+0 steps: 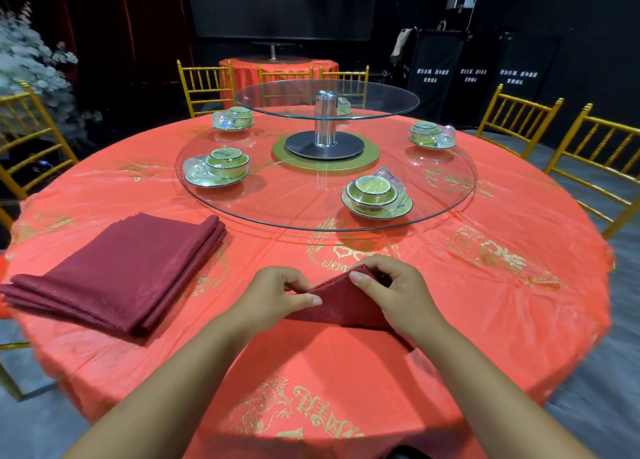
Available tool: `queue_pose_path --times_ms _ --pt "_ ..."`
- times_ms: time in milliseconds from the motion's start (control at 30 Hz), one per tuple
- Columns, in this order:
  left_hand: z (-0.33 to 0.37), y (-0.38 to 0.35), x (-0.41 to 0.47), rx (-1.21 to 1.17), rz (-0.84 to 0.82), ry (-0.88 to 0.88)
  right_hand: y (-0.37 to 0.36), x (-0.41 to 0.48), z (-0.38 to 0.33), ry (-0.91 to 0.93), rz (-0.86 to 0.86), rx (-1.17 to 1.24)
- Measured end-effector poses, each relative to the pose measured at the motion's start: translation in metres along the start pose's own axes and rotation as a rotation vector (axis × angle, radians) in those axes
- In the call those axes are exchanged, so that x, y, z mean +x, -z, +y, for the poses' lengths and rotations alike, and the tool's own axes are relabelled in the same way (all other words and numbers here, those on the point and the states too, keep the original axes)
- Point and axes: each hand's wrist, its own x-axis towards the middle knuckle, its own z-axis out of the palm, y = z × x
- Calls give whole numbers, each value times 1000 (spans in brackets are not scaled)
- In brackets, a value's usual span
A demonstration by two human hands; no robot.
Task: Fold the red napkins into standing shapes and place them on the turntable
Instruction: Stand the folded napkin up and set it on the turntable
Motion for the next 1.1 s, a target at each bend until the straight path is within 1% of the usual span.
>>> queue_pose_path --times_ms 200,433,567,700,900,967,1100 --pt "-7 2 -2 3 -9 42 0 0 0 -4 15 6" --pt "-18 7 -8 74 28 64 3 -1 2 11 23 10" --pt "-23 11 -13 174 84 43 4 -1 4 2 59 32" --pt "-21 12 -17 327 123 -18 3 0 6 3 48 23" --pt "-24 18 -12 378 144 21 4 0 8 -20 75 43" --pt "-24 21 -10 393 109 31 4 1 7 -19 73 49" --pt "-12 24 -4 405 -69 51 4 2 7 -33 38 41"
